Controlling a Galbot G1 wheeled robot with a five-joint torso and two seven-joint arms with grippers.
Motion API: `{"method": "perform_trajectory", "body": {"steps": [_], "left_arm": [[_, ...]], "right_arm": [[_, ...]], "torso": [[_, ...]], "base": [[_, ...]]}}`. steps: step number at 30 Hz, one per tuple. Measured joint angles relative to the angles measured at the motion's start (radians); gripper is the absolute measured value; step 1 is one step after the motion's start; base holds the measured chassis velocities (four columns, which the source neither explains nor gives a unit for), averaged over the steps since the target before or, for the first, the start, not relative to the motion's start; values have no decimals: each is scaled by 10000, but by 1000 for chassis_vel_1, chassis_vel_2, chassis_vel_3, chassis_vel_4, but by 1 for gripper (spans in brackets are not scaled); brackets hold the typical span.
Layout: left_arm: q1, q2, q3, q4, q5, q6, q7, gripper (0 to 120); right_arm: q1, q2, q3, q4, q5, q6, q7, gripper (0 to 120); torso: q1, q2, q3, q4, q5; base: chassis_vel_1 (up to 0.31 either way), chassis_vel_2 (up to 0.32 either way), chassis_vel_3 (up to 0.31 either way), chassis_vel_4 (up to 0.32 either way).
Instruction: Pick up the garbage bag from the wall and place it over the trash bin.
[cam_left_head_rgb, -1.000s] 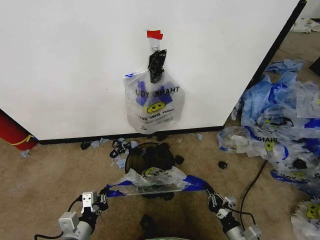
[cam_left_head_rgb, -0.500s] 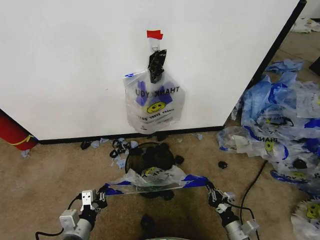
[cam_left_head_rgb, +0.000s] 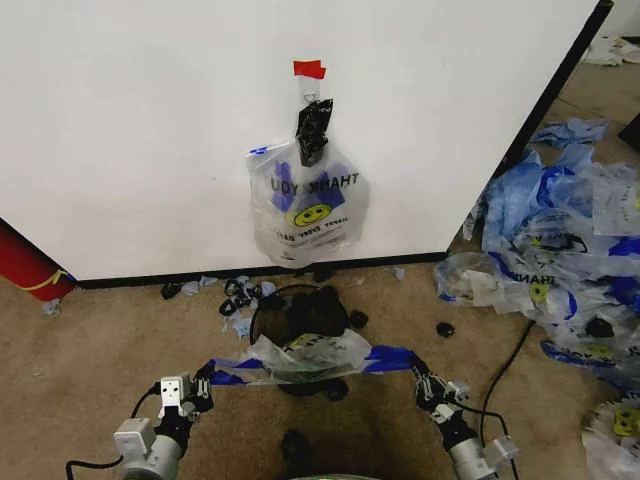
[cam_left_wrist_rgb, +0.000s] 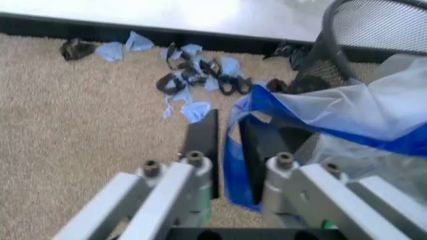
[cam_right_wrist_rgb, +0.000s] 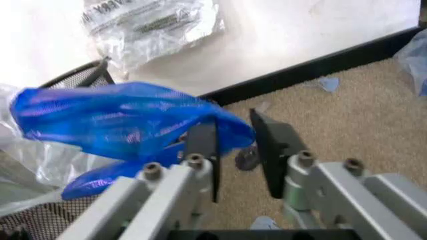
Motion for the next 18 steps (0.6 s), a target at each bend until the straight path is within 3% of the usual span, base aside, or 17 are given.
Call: {"method": "perform_trajectory", "body": {"steps": [7, 9, 18], "left_arm": [[228, 52, -195, -397, 11, -35, 24, 48], [245, 56, -221, -439, 12, -37, 23, 51], [341, 128, -323, -899, 42, -46, 30, 84]], "right_arm": [[-212, -125, 196, 252, -30, -3, 16, 50], [-239, -135, 219, 281, -31, -3, 13, 52], [-676, -239, 543, 711, -15, 18, -28, 86]], "torso": [[0, 0, 0, 0, 0], [0, 0, 0, 0, 0], [0, 0, 0, 0, 0]], "base": [[0, 0, 0, 0], [0, 0, 0, 0], [0, 0, 0, 0]]}}
